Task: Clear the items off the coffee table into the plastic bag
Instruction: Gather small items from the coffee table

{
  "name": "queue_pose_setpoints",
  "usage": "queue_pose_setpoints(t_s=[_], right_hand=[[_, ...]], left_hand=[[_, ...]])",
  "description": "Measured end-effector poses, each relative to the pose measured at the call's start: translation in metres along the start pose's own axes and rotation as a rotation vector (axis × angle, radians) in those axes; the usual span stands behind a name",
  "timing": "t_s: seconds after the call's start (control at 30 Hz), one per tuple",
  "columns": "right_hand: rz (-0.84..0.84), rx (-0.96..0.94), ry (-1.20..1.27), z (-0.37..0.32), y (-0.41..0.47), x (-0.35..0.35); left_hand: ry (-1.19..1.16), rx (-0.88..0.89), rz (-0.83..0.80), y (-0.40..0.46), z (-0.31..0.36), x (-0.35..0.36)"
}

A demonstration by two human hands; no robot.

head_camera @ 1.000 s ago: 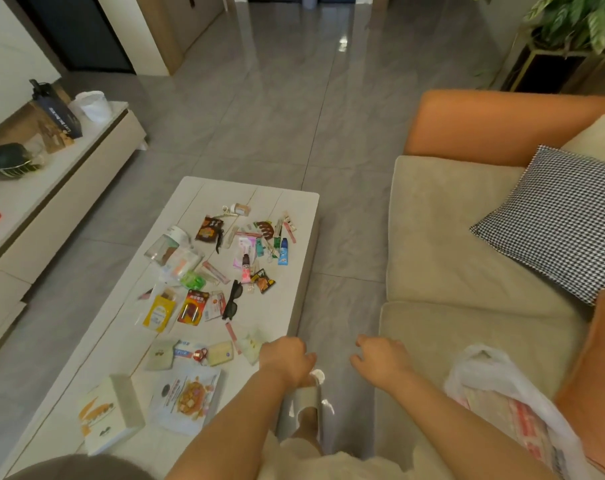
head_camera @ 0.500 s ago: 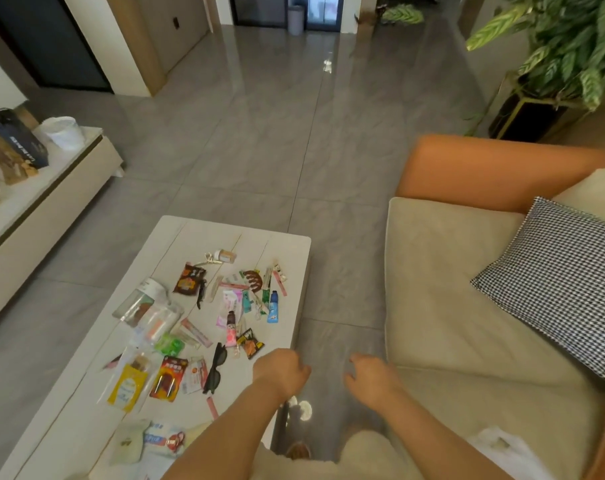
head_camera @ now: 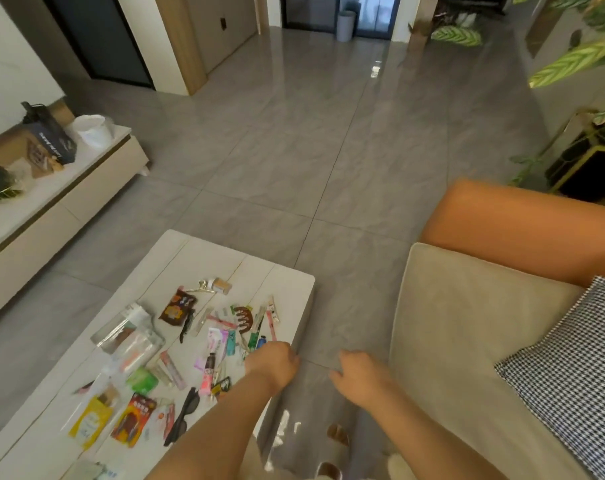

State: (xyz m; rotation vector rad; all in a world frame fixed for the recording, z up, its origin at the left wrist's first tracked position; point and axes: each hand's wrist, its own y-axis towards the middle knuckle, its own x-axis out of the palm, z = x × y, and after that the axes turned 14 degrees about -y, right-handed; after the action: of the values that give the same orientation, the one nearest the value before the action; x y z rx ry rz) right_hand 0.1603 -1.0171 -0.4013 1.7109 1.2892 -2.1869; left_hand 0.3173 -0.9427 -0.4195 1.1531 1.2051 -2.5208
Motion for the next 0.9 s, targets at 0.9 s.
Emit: queue_pose_setpoints(t_s=[0.9], right_hand=[[-0.040, -0.412, -0.354, -0.022, 0.236, -0.166]], left_hand=[[-0.402, -0.308, 0.155, 0.160, 0.014, -0.116]])
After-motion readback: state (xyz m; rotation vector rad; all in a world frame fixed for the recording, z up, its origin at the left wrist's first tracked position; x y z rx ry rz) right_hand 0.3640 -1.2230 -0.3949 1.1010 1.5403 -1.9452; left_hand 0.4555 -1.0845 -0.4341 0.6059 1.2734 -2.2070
